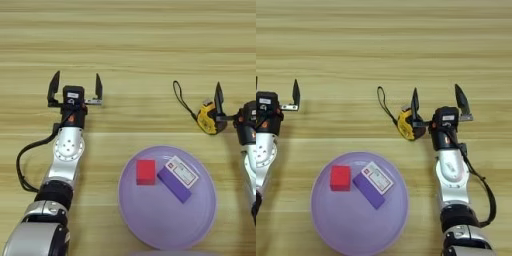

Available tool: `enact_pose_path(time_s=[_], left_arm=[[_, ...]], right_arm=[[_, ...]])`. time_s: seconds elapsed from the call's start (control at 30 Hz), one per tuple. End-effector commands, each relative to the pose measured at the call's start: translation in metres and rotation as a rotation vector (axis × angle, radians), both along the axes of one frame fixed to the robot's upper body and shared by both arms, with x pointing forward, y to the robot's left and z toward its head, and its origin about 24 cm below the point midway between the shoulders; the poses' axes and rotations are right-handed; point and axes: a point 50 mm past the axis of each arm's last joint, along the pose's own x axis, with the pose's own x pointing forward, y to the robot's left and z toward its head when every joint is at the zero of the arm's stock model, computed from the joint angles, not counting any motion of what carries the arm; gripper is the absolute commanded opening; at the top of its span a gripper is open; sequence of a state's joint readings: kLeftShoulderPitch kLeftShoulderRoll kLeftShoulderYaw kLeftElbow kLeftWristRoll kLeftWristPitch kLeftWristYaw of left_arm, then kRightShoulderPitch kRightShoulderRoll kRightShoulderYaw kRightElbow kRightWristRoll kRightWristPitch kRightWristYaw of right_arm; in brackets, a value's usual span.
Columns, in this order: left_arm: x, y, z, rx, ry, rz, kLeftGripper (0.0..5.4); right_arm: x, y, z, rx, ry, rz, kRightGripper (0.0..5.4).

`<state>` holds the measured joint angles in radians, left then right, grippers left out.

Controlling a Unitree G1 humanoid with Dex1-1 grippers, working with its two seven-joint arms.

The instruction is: Move the objects on the table

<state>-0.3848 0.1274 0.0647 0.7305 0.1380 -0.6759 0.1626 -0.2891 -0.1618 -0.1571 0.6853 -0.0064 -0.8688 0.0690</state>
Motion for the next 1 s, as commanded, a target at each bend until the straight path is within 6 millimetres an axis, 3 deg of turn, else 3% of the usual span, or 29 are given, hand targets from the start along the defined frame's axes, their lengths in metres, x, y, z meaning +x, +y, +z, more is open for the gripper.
enact_pose_path(time_s=[0.03,1.0], left_arm=[[-0.0007,-0.0001,0.0001,-0.039,-0.005,-0.009,5.4],[-0.0038,-0.0023,0.009,-0.122,-0.066,-0.07,5.4]], right_arm=[[0.0036,0.0012,0.0035,0.012,-0.019,-0.002,5.39],[0.0057,0.0045,0.0046,0.003,-0.026,0.002,5.39]])
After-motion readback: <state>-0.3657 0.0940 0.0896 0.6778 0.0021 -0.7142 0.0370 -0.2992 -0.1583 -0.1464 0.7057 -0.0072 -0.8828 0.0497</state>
